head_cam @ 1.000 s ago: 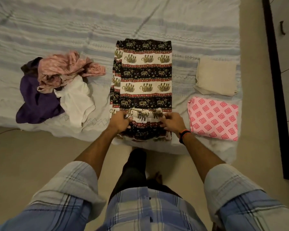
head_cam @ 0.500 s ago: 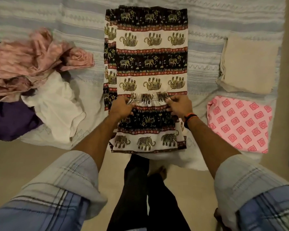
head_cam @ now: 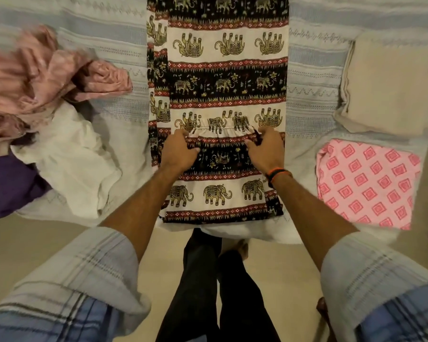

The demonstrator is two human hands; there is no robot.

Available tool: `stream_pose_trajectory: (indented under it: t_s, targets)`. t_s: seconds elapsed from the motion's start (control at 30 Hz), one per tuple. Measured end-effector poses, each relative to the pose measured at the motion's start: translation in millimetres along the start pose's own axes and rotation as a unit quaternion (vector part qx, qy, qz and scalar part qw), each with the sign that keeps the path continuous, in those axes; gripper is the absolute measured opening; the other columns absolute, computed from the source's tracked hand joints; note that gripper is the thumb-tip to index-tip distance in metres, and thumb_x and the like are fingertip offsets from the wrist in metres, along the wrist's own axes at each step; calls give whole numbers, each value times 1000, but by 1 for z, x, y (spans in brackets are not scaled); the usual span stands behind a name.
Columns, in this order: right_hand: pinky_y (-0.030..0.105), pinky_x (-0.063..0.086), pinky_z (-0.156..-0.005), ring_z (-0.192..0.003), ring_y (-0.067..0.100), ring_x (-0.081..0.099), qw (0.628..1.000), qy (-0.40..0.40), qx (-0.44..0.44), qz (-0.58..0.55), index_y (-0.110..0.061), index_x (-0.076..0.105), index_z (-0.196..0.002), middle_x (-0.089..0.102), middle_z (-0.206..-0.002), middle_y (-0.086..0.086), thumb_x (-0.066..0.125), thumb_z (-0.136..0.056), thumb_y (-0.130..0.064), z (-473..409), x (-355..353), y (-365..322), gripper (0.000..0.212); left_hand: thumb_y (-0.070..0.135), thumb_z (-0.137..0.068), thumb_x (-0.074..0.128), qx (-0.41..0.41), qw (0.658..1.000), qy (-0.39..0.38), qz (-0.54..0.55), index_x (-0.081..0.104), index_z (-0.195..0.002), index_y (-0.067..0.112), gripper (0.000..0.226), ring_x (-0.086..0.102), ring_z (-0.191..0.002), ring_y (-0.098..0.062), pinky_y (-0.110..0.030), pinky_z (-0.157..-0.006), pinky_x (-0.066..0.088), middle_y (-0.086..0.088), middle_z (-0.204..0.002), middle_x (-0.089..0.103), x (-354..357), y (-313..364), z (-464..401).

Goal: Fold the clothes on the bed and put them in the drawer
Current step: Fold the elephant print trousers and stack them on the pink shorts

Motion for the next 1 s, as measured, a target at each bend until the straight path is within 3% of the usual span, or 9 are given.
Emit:
stream_pose_trajectory:
  t_s: [0.1,0.2,0.33,0.47,0.57,0.73,0.8,1.0]
  targets:
    - [29,51,-95,-104,19,60,995,4,-85,48,-9,48,-131,44,-138,9,64,-94,-20,43,10,-5,42,9,-83,73,50,998,27,-25,50,-132,11,54,56,-104,-12,-30,-99,49,-7,-134,48,11,-2,36]
    - [30,55,-86,-101,21,58,977,-12,-180,118,-6,51,-127,45,-133,10,62,-91,-11,85,29,-4,38,1,-80,72,155,980,59,-114,53,-131,10,55,51,-117,-14,-28,-101,48,-7,-138,45,30,0,76]
    - [46,42,-109,-128,34,47,941,-119,-228,219,-1,48,-135,46,-142,20,65,-85,-19,127,73,25,55,17,-75,81,223,944,-31,-242,44,-139,5,75,40,-136,-29,-42,-115,34,-15,-148,41,85,-24,114]
    - [47,13,-122,-150,33,16,895,-168,-241,336,-8,26,-152,17,-162,17,64,-82,-28,141,93,55,83,16,-79,74,217,901,-79,-367,15,-153,8,95,8,-150,-32,-49,-122,12,-13,-163,6,109,-58,124]
    - [54,9,-123,-152,36,2,875,-149,-241,394,-8,11,-157,-1,-165,17,58,-84,-9,137,95,72,86,8,-85,62,213,886,-92,-400,-4,-155,8,97,-10,-149,-34,-53,-122,2,-11,-163,-13,112,-68,124]
    - [58,7,-121,-151,39,-7,857,-136,-258,424,-7,-6,-156,-15,-163,20,32,-86,11,132,92,81,82,-12,-80,53,225,875,-70,-422,-16,-153,9,103,-19,-147,-37,-62,-117,10,-7,-160,-27,115,-79,120]
    - [58,7,-122,-151,39,-6,853,-131,-267,429,-3,-7,-155,-14,-162,21,27,-92,13,130,93,80,74,-18,-82,47,226,873,-59,-428,-16,-153,10,99,-18,-147,-38,-64,-116,12,-7,-160,-27,115,-79,118]
    - [48,15,-123,-151,34,15,850,-117,-282,430,2,10,-155,12,-162,23,43,-97,9,129,76,74,67,-10,-89,48,214,873,-50,-435,3,-155,9,83,2,-150,-34,-59,-118,14,-13,-163,-2,99,-68,127]
Point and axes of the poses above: each hand's wrist, its own z-axis away from the middle knuckle, its own x-axis out of the palm, y = z × x, the point moved 10 cm from there along -z, towards the middle knuckle
